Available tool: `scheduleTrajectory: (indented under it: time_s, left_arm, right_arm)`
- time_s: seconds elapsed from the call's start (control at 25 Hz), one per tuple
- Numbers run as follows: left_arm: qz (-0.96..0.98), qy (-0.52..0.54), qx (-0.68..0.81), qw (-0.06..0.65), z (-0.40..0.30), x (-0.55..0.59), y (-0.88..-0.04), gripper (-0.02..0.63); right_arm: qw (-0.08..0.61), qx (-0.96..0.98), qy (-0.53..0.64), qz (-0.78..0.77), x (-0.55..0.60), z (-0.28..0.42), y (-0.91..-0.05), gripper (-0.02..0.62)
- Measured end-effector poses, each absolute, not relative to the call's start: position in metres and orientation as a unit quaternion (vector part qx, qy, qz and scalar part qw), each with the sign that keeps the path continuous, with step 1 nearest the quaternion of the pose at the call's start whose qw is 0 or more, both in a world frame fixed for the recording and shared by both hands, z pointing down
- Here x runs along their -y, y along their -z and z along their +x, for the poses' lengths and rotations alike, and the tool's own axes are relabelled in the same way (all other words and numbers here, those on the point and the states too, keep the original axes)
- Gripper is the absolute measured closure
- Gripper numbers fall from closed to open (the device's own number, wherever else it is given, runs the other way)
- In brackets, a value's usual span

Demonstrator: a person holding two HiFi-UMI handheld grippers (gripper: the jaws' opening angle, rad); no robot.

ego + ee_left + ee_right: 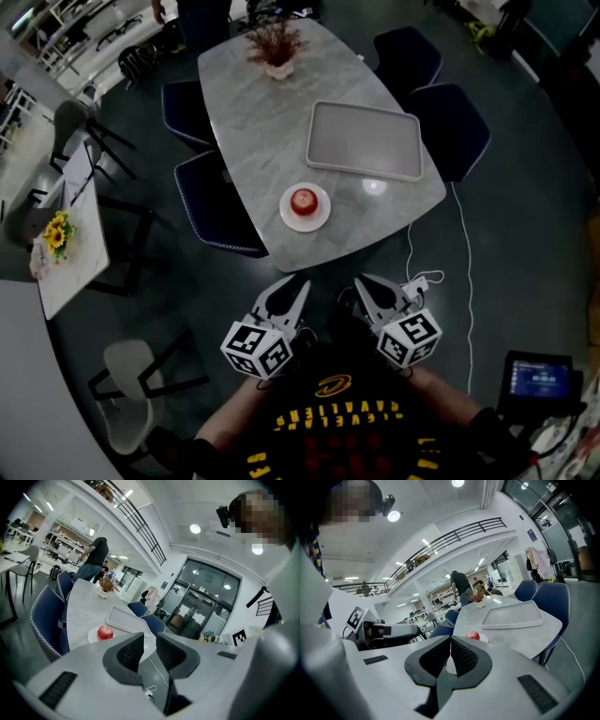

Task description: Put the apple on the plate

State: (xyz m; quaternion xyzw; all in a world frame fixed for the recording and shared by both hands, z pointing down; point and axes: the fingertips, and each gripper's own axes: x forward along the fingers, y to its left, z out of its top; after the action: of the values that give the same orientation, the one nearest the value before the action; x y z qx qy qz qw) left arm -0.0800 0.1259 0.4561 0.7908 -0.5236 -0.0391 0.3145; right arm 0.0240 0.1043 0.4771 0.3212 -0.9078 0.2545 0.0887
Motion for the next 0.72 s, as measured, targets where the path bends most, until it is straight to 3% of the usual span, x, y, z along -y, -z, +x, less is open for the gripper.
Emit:
scheduleTrajectory:
  time_s: [0.72]
  left_arm:
    - [0.704, 0.006, 0.578, 0.412, -0.152, -0.035, -0.547, 0.522]
  right_arm:
    - [0.166, 0.907, -0.287, 0.260, 0.012, 0.034, -0.548, 0.586]
